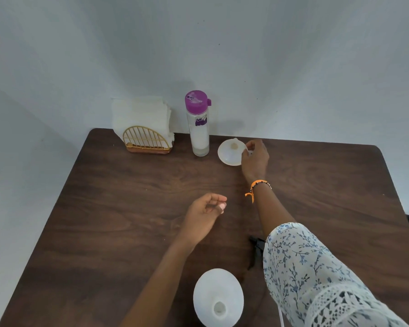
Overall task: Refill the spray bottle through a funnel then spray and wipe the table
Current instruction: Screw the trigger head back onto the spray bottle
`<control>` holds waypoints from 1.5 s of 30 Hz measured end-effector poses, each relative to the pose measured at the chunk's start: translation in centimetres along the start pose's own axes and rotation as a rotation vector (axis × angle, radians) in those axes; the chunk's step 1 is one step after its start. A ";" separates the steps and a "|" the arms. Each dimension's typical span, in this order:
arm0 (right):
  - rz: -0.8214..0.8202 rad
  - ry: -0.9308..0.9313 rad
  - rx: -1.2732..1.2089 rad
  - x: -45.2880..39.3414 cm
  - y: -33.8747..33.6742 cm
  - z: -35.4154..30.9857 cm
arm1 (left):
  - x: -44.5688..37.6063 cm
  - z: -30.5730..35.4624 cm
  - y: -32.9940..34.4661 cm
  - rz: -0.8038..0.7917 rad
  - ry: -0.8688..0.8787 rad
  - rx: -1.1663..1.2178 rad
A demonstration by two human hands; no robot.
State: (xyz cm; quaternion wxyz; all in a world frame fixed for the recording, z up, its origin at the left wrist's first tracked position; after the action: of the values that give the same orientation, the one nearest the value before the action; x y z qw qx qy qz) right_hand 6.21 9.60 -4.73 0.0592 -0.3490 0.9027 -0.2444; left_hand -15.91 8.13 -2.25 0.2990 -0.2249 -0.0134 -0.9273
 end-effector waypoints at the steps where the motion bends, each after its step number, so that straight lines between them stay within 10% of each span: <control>1: -0.009 0.001 -0.001 -0.1 0.1 0.1 | 0.0 0.0 0.0 -0.001 -0.002 -0.002; 16: -0.026 0.142 -0.111 7.5 -4.0 1.9 | 1.8 1.6 -0.1 -0.006 0.002 -0.040; 28: -0.477 0.242 0.548 20.7 -5.5 5.2 | 11.7 -0.9 3.3 -0.118 0.072 0.107; 45: -0.315 0.104 0.363 22.1 -7.2 0.5 | 15.8 -3.5 3.9 -0.062 0.146 -0.057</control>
State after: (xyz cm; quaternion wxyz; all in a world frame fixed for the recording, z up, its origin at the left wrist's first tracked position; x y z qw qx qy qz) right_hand -5.87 -9.74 -0.24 0.0355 -0.4558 0.7804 -0.4267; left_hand -26.53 -4.33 0.92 0.2638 -0.1645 0.0277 -0.9500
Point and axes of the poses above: each hand's wrist, its own x-axis away from the middle knuckle, its own y-axis out of the palm, z = x × y, the point moved 7 cm from there along -x, towards the middle knuckle, and after that the axes turned 12 degrees about -z, right-handed, at the moved point
